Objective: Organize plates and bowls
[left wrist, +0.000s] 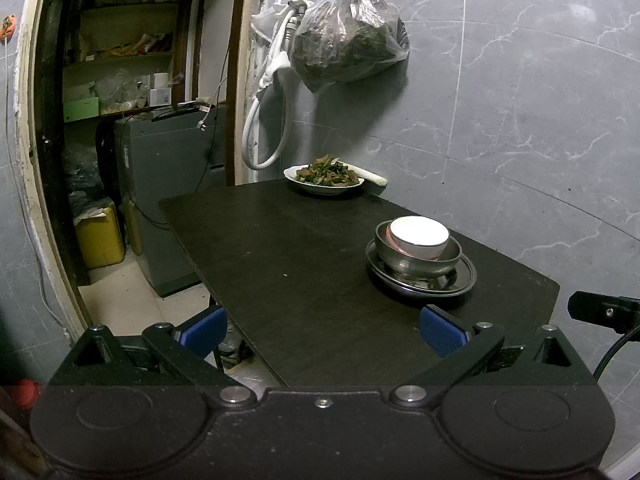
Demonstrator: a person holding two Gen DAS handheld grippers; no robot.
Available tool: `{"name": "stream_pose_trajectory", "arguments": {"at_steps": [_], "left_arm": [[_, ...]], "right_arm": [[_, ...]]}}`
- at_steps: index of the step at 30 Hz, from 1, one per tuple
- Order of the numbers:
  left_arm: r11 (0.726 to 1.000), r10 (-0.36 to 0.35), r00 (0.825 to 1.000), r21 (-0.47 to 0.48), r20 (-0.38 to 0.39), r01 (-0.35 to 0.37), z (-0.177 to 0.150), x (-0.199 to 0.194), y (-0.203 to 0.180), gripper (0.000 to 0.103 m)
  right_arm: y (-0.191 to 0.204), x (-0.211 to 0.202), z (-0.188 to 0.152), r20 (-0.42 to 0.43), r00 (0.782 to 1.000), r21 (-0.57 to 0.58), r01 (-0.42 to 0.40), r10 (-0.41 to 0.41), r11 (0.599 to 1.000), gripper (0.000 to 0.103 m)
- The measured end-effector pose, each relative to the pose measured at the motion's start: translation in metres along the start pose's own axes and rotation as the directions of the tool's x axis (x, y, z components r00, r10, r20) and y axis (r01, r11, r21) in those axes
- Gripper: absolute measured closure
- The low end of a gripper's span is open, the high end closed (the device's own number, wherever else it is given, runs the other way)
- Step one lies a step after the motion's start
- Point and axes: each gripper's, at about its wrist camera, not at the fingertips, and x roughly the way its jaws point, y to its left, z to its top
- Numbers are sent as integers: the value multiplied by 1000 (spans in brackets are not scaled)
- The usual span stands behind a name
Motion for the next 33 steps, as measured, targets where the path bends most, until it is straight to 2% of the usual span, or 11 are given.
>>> {"name": "stream_pose_trajectory", "arguments": {"at_steps": [18,33], "left_arm": [[1000,-23,1000,-19,-8,23,2,1,-1,1],[998,-54,999,22,-4,55,4,6,-7,1]], "right_arm": [[0,0,0,-3,1000,1,0,0,1000,0],[-1,2,1,-7,1000,2,7,-7,1000,0]]}}
